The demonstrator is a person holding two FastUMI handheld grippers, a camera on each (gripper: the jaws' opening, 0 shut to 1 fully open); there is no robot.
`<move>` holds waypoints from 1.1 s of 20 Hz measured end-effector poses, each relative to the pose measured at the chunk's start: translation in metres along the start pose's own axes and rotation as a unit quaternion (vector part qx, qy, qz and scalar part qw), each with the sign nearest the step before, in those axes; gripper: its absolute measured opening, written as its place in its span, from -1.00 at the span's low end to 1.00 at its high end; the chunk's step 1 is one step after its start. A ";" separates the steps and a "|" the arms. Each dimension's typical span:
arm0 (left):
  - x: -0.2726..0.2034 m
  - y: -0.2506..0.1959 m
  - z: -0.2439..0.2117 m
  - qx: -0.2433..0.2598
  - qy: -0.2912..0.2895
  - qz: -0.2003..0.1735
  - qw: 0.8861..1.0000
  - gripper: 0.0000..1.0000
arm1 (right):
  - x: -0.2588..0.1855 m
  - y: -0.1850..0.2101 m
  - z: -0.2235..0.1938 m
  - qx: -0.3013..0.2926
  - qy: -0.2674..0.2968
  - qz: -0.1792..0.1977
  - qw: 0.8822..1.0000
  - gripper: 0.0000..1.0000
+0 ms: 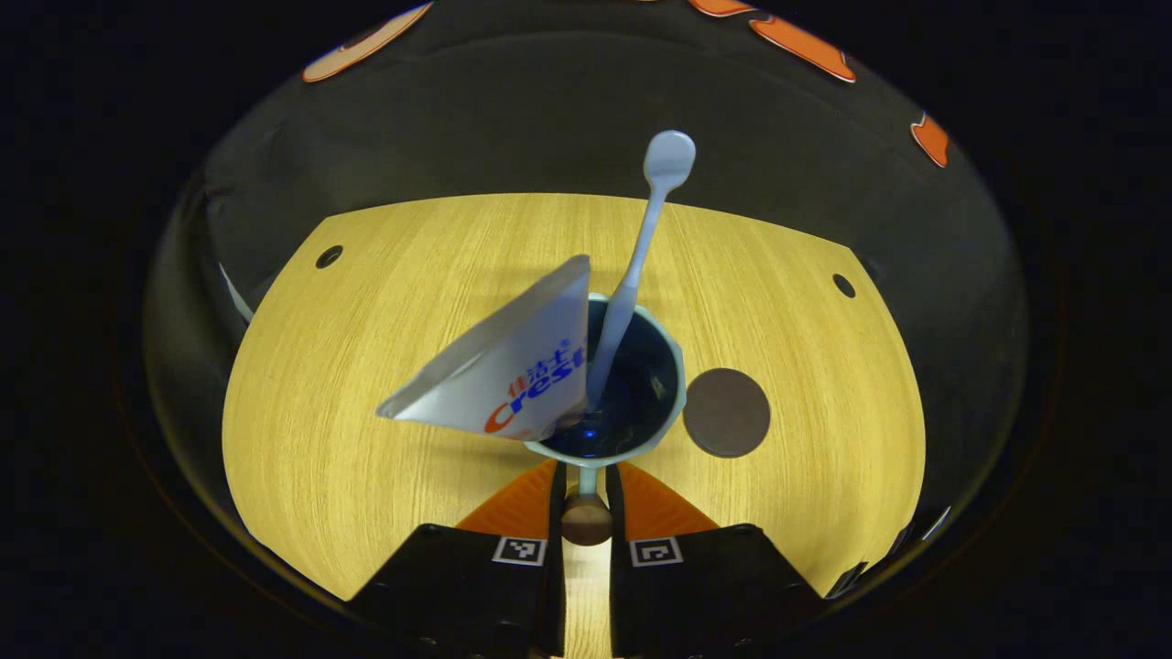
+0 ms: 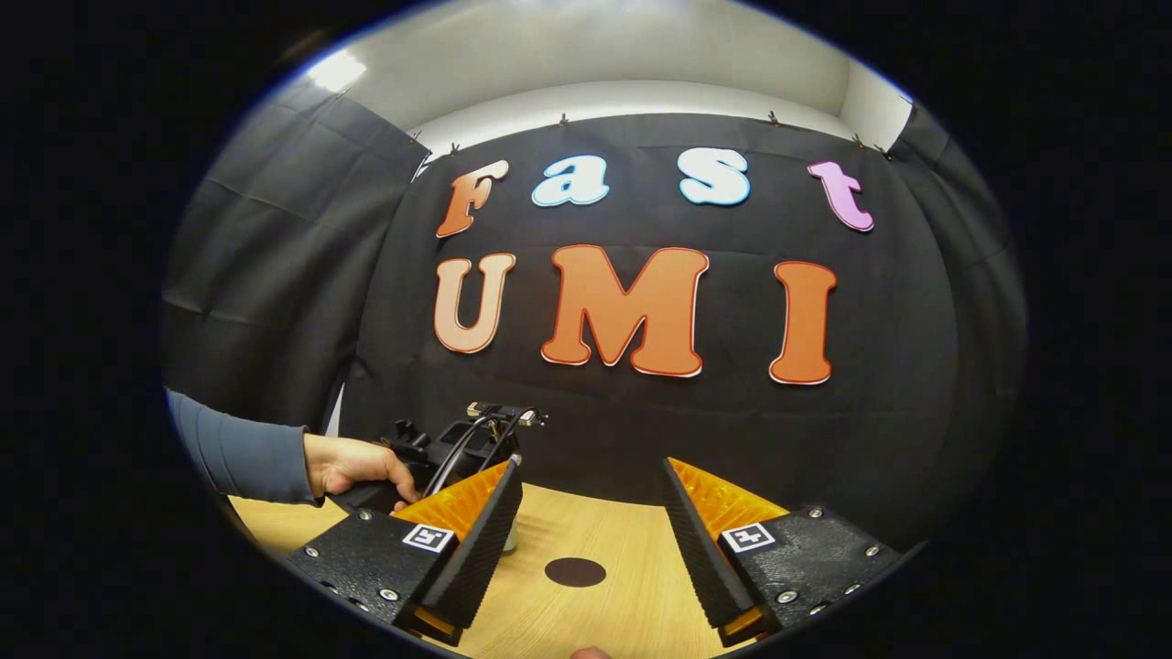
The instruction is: Put the toothbrush and toothpaste on the desktop into the cup, then pick up the cup and place it on the coaster on the desktop.
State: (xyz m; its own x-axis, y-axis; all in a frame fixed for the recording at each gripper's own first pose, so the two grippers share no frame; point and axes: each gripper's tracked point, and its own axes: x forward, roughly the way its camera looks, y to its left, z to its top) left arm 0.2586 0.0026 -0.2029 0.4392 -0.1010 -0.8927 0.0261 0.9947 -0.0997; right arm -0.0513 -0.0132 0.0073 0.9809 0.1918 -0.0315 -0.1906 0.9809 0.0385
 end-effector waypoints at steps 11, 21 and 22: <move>0.024 -0.014 -0.008 0.054 0.006 -0.044 0.998 -0.63 | -0.035 -0.059 -0.032 0.019 0.028 -0.059 0.998 0.82; 0.029 -0.017 -0.016 0.084 0.023 -0.059 0.994 -0.63 | -0.042 -0.073 -0.062 0.032 0.058 -0.065 0.996 0.82; 0.031 -0.017 -0.017 0.085 0.026 -0.060 0.994 -0.63 | -0.042 -0.072 -0.063 0.029 0.059 -0.065 0.996 0.82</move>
State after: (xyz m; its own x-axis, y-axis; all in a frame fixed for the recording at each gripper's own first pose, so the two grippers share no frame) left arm 0.2561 -0.0174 -0.2365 0.3778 -0.2148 -0.9006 0.2279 0.9644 -0.1343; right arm -0.0810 -0.0902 -0.0571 0.9852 0.0684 -0.1574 -0.0558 0.9949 0.0835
